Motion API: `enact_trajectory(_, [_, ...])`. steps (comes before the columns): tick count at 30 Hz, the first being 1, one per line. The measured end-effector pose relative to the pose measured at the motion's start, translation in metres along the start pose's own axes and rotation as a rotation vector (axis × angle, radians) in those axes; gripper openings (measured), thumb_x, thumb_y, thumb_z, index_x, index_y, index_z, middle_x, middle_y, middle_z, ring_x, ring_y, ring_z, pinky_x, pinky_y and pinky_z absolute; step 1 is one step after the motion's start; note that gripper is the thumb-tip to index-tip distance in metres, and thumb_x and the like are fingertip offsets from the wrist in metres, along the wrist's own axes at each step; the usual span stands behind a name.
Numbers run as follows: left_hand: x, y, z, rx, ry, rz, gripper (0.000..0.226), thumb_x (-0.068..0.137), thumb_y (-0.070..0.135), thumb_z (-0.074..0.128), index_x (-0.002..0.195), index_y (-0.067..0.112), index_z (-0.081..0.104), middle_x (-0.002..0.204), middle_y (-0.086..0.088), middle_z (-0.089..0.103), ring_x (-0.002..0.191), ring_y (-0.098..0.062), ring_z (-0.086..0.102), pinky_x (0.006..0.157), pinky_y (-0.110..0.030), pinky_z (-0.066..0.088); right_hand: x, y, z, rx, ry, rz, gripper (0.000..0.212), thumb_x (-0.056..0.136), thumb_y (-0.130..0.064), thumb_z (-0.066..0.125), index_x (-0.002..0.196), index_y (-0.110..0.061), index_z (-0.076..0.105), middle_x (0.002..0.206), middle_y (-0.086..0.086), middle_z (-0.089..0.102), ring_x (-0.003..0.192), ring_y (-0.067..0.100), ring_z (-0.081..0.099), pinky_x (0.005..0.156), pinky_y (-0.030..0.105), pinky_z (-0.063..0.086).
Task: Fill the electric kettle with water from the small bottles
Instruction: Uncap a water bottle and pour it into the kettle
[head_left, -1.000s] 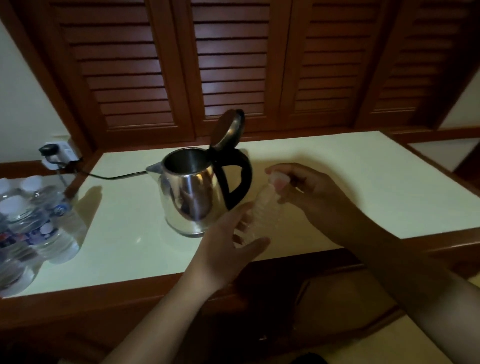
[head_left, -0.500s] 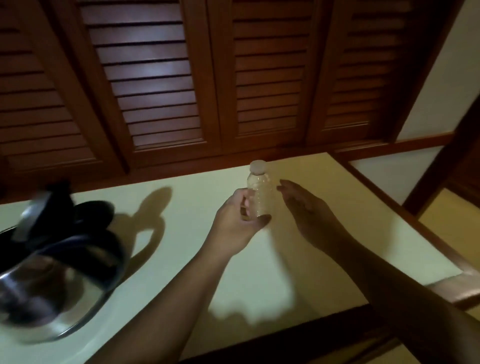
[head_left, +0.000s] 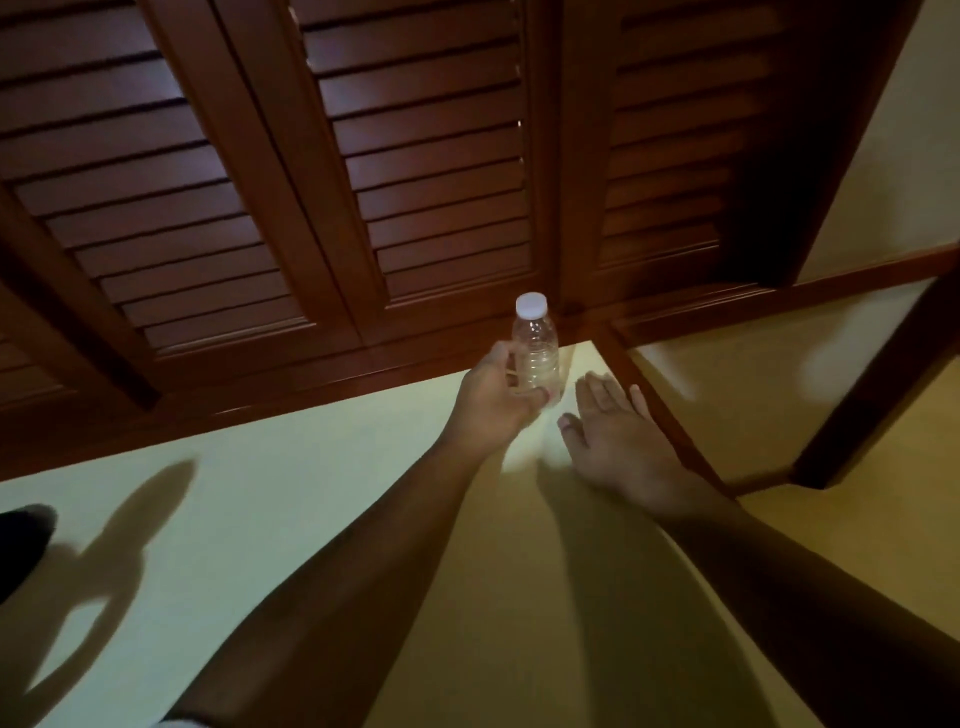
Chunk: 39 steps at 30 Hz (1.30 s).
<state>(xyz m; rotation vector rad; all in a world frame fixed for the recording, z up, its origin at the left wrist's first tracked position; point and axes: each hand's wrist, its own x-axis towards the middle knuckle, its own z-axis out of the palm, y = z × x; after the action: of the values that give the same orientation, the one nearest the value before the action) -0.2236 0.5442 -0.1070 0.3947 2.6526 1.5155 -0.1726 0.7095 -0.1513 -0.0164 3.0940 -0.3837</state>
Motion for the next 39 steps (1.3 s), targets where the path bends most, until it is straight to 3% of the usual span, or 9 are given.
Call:
enact_trajectory(7, [0.058, 0.003, 0.036, 0.059, 0.007, -0.004, 0.056, 0.088, 0.023, 0.085, 0.136, 0.027, 0.056, 0.126, 0.007, 0.07, 0.106, -0.011, 0.07, 0.095, -0.042, 0.061, -0.004, 0.009, 0.009, -0.088, 0.085, -0.002, 0.09, 0.093, -0.067, 0.002, 0.158, -0.008, 0.021, 0.167, 0.012, 0.02, 0.156, 0.023, 0.011, 0.126, 0.051, 0.007])
enact_trajectory(16, [0.084, 0.01, 0.057, 0.027, 0.002, 0.006, 0.06, 0.09, 0.028, 0.084, 0.143, 0.019, 0.057, 0.131, 0.002, 0.071, 0.112, -0.008, 0.069, 0.099, -0.031, 0.058, -0.001, 0.011, 0.009, -0.047, 0.07, -0.016, 0.085, 0.098, -0.067, 0.004, 0.16, -0.01, 0.006, 0.169, 0.011, 0.004, 0.156, 0.024, -0.005, 0.126, 0.05, -0.002])
enact_trajectory(20, [0.083, 0.01, 0.057, 0.012, -0.023, -0.02, 0.063, 0.091, 0.028, 0.083, 0.147, 0.019, 0.055, 0.135, 0.002, 0.07, 0.113, -0.006, 0.067, 0.102, -0.028, 0.055, -0.001, 0.012, 0.009, -0.053, 0.069, -0.022, 0.086, 0.097, -0.067, 0.002, 0.16, -0.009, 0.009, 0.169, 0.012, 0.006, 0.156, 0.025, -0.002, 0.126, 0.051, 0.0])
enact_trajectory(24, [0.066, 0.005, 0.045, 0.036, 0.004, -0.061, 0.078, 0.089, 0.031, 0.085, 0.155, 0.017, 0.047, 0.147, -0.001, 0.061, 0.133, -0.014, 0.06, 0.111, -0.033, 0.051, -0.001, 0.015, 0.008, 0.027, 0.105, -0.05, 0.087, 0.094, -0.065, 0.004, 0.159, -0.009, 0.018, 0.167, 0.012, 0.018, 0.156, 0.023, 0.009, 0.126, 0.048, 0.003])
enact_trajectory(28, [0.007, 0.0, 0.015, 0.0, 0.064, -0.111, 0.065, 0.097, 0.023, 0.075, 0.156, 0.022, 0.046, 0.149, 0.003, 0.059, 0.134, -0.013, 0.058, 0.105, -0.021, 0.047, -0.009, 0.006, 0.006, 0.083, 0.18, -0.152, 0.079, 0.098, -0.058, 0.012, 0.154, -0.007, 0.034, 0.161, 0.014, 0.034, 0.153, 0.024, 0.024, 0.126, 0.043, 0.009])
enact_trajectory(31, [-0.059, -0.015, -0.016, 0.043, 0.129, -0.101, 0.049, 0.105, 0.015, 0.062, 0.151, 0.027, 0.05, 0.131, 0.018, 0.058, 0.114, 0.006, 0.06, 0.081, 0.001, 0.044, -0.026, -0.03, 0.002, 0.214, 0.126, -0.198, 0.069, 0.099, -0.055, 0.023, 0.158, -0.019, 0.026, 0.166, 0.001, 0.025, 0.154, 0.015, 0.016, 0.124, 0.03, 0.0])
enact_trajectory(33, [-0.105, -0.029, -0.04, 0.063, 0.173, -0.109, 0.048, 0.107, 0.017, 0.057, 0.153, 0.03, 0.05, 0.136, 0.022, 0.058, 0.117, 0.01, 0.058, 0.083, 0.004, 0.044, -0.041, -0.062, 0.006, 0.224, 0.106, -0.307, 0.063, 0.103, -0.05, 0.034, 0.159, -0.023, 0.025, 0.166, -0.005, 0.023, 0.153, 0.012, 0.017, 0.117, 0.022, -0.005])
enact_trajectory(36, [-0.172, -0.057, -0.08, 0.112, 0.264, -0.118, 0.052, 0.108, 0.014, 0.054, 0.155, 0.034, 0.049, 0.15, 0.019, 0.057, 0.137, 0.005, 0.053, 0.113, -0.015, 0.044, -0.07, -0.115, 0.021, 0.325, 0.093, -0.493, 0.055, 0.104, -0.041, 0.044, 0.154, -0.021, 0.038, 0.159, -0.003, 0.04, 0.147, 0.014, 0.034, 0.118, 0.021, 0.013])
enact_trajectory(39, [-0.245, -0.076, -0.118, 0.151, 0.374, -0.148, 0.053, 0.104, 0.016, 0.054, 0.156, 0.028, 0.05, 0.153, 0.016, 0.056, 0.143, 0.002, 0.049, 0.12, -0.029, 0.043, -0.1, -0.172, 0.038, 0.45, 0.062, -0.687, 0.047, 0.102, -0.032, 0.049, 0.146, -0.015, 0.05, 0.147, -0.001, 0.055, 0.136, 0.013, 0.048, 0.114, 0.027, 0.038])
